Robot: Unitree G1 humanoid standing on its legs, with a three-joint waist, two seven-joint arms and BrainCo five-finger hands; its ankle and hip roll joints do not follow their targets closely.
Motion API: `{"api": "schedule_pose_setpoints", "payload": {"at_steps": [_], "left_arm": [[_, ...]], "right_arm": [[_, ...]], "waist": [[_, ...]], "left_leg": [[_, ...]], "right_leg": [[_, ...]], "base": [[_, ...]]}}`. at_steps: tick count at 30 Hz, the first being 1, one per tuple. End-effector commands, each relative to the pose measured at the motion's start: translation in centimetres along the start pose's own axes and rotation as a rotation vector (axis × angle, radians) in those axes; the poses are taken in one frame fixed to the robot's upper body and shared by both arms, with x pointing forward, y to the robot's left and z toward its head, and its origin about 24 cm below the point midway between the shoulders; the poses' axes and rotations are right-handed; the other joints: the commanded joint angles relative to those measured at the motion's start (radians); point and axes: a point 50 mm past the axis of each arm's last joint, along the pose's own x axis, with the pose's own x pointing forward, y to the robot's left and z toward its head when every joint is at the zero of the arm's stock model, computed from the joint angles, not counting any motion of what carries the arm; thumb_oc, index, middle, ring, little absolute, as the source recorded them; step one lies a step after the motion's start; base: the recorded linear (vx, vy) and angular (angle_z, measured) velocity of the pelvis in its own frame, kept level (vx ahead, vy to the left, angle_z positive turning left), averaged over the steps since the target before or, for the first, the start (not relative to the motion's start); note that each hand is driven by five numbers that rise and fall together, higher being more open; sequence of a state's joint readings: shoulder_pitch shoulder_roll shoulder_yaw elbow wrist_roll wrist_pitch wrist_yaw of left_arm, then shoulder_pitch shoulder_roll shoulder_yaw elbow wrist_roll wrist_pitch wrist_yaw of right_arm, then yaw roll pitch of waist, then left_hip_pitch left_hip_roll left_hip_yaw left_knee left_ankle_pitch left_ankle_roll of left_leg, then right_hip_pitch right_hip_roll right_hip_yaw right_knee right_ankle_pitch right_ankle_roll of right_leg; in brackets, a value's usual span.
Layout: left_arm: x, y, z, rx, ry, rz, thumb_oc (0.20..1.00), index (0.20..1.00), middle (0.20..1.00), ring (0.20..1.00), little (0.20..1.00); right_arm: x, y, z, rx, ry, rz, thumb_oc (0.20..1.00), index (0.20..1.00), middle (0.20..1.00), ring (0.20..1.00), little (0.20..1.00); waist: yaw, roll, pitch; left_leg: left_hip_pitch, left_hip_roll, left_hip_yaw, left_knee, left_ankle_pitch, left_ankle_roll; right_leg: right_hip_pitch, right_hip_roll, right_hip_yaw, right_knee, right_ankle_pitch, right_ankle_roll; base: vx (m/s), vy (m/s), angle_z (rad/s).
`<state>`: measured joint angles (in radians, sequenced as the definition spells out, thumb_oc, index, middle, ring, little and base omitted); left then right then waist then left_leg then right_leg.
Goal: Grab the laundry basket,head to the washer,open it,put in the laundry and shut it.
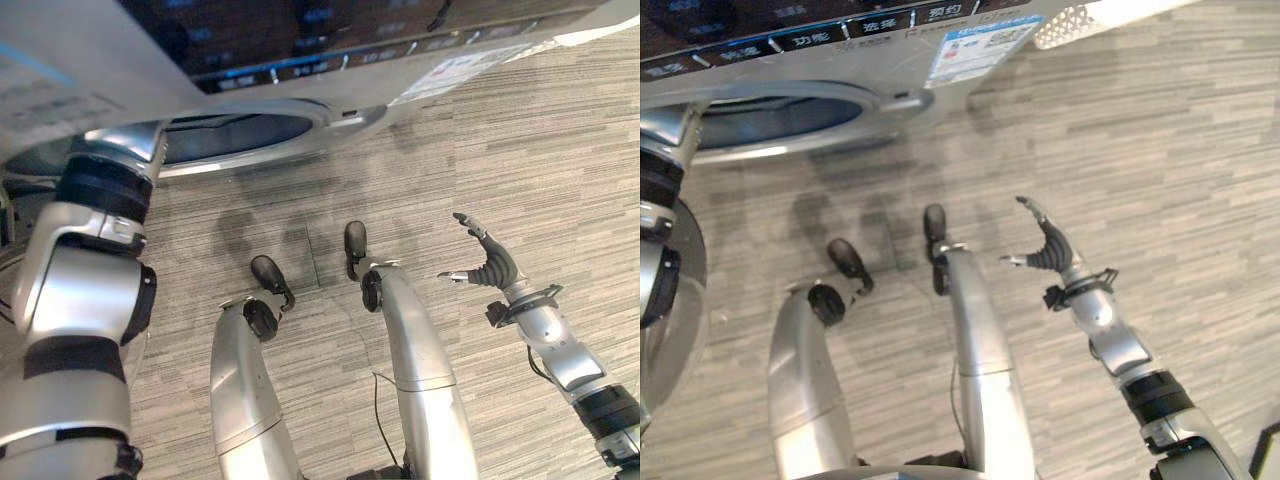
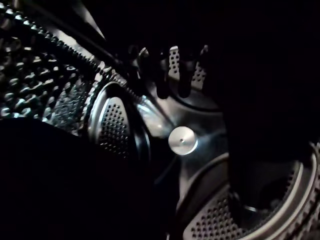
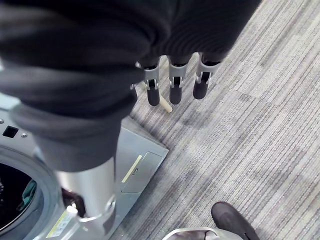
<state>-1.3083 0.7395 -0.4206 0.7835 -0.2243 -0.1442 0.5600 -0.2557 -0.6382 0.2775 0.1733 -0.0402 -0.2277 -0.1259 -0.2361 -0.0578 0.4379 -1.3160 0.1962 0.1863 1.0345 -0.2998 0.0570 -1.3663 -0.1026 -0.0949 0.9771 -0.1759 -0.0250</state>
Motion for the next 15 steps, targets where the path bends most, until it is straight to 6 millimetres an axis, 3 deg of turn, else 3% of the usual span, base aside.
{"api": "schedule_pose_setpoints", "payload": {"at_steps": [1,2,3,4,6,7,8,9,10,11,13,14,15], "left_arm": [[-4.8,-3.0,-4.4,-0.027,0.101,-0.180,1.000,1.000,1.000,1.000,1.000],[-6.2,-3.7,-5.4,-0.060,0.136,-0.229,1.000,1.000,1.000,1.000,1.000],[-6.3,-3.7,-5.5,-0.060,0.139,-0.230,1.000,1.000,1.000,1.000,1.000],[-9.6,-4.5,-7.5,-0.111,0.214,-0.306,1.000,1.000,1.000,1.000,1.000],[-13.6,-5.0,-9.1,-0.187,0.283,-0.369,1.000,1.000,1.000,1.000,1.000],[-13.8,-5.0,-9.2,-0.187,0.286,-0.369,1.000,1.000,1.000,1.000,1.000],[-17.8,-5.0,-10.6,-0.233,0.364,-0.426,1.000,1.000,1.000,1.000,1.000],[-20.0,-4.9,-11.4,-0.228,0.409,-0.462,1.000,1.000,1.000,1.000,1.000],[-20.1,-4.9,-11.5,-0.228,0.409,-0.462,1.000,1.000,1.000,1.000,1.000],[-23.9,-4.5,-13.0,-0.245,0.521,-0.510,1.000,1.000,1.000,1.000,1.000],[-27.4,-3.6,-14.5,-0.234,0.629,-0.556,1.000,1.000,1.000,1.000,1.000],[-27.4,-3.6,-14.5,-0.233,0.630,-0.556,1.000,1.000,1.000,1.000,1.000],[-29.1,-2.9,-15.2,-0.226,0.686,-0.578,1.000,1.000,1.000,1.000,1.000]], "right_arm": [[-1.5,0.9,-0.7,0.002,0.029,0.010,1.000,1.000,1.000,1.000,1.000],[-1.5,1.0,-0.8,0.014,0.037,0.001,1.000,1.000,1.000,1.000,1.000],[-1.5,1.0,-0.8,0.013,0.039,0.003,1.000,1.000,1.000,1.000,1.000],[-1.6,1.1,-1.3,0.024,0.070,-0.012,1.000,1.000,1.000,1.000,1.000],[-2.0,1.3,-2.0,0.042,0.106,-0.024,1.000,1.000,1.000,1.000,1.000],[-2.0,1.4,-2.0,0.041,0.108,-0.021,1.000,1.000,1.000,1.000,1.000],[-2.4,1.7,-2.8,0.053,0.151,-0.020,1.000,1.000,1.000,1.000,1.000],[-2.8,2.0,-3.4,0.049,0.186,-0.010,1.000,1.000,1.000,1.000,1.000],[-2.8,2.0,-3.4,0.049,0.186,-0.010,1.000,1.000,1.000,1.000,1.000],[-3.5,2.7,-4.5,0.045,0.245,0.009,1.000,1.000,1.000,1.000,1.000],[-4.2,2.9,-5.6,0.043,0.303,0.014,1.000,1.000,1.000,1.000,1.000],[-4.2,2.9,-5.6,0.043,0.303,0.015,1.000,1.000,1.000,1.000,1.000],[-4.6,3.2,-6.0,0.037,0.326,0.027,1.000,1.000,1.000,1.000,1.000]], "waist": [[0.021,0.035,-0.127],[0.028,0.035,-0.128],[0.027,0.035,-0.127],[0.039,0.034,-0.131],[0.062,0.032,-0.130],[0.060,0.032,-0.129],[0.082,0.028,-0.124],[0.090,0.023,-0.119],[0.089,0.022,-0.117],[0.107,0.019,-0.116],[0.123,0.019,-0.117],[0.123,0.018,-0.113],[0.127,0.017,-0.112]], "left_leg": [[0.059,0.007,-0.072,-0.019,-0.042,-0.003],[0.076,0.004,-0.072,-0.029,-0.039,-0.005],[0.080,0.004,-0.072,-0.031,-0.039,-0.005],[0.136,-0.003,-0.063,-0.068,-0.031,-0.011],[0.212,-0.018,-0.054,-0.124,-0.020,-0.017],[0.221,-0.019,-0.052,-0.130,-0.018,-0.017],[0.308,-0.039,-0.046,-0.197,-0.002,-0.023],[0.367,-0.050,-0.042,-0.242,0.011,-0.026],[0.369,-0.050,-0.042,-0.243,0.012,-0.026],[0.473,-0.075,-0.042,-0.328,0.035,-0.034],[0.569,-0.095,-0.045,-0.410,0.061,-0.042],[0.578,-0.096,-0.045,-0.416,0.063,-0.042],[0.628,-0.104,-0.047,-0.458,0.076,-0.046]], "right_leg": [[0.089,0.000,0.006,-0.093,-0.044,0.073],[0.103,-0.004,0.004,-0.096,-0.044,0.072],[0.108,-0.004,0.004,-0.098,-0.044,0.072],[0.160,-0.011,0.002,-0.121,-0.042,0.072],[0.224,-0.025,-0.004,-0.155,-0.036,0.075],[0.232,-0.025,-0.003,-0.159,-0.035,0.075],[0.304,-0.040,-0.009,-0.197,-0.029,0.080],[0.359,-0.046,-0.013,-0.231,-0.020,0.085],[0.362,-0.046,-0.013,-0.232,-0.019,0.085],[0.460,-0.053,-0.028,-0.296,-0.008,0.091],[0.558,-0.060,-0.048,-0.367,0.009,0.096],[0.567,-0.060,-0.048,-0.372,0.011,0.096],[0.618,-0.058,-0.053,-0.403,0.018,0.098]], "base": [[0.02,-0.009,0.07],[0.01,-0.001,0.06],[-0.01,0.008,0.12],[-0.03,0.003,0.17],[-0.04,0.010,0.18],[-0.05,0.025,0.26],[-0.05,0.021,0.30],[-0.05,0.021,0.28],[-0.03,0.000,0.27],[-0.03,-0.003,0.29],[0.01,0.005,0.30],[0.03,0.001,0.23],[0.02,-0.001,0.26]]}}
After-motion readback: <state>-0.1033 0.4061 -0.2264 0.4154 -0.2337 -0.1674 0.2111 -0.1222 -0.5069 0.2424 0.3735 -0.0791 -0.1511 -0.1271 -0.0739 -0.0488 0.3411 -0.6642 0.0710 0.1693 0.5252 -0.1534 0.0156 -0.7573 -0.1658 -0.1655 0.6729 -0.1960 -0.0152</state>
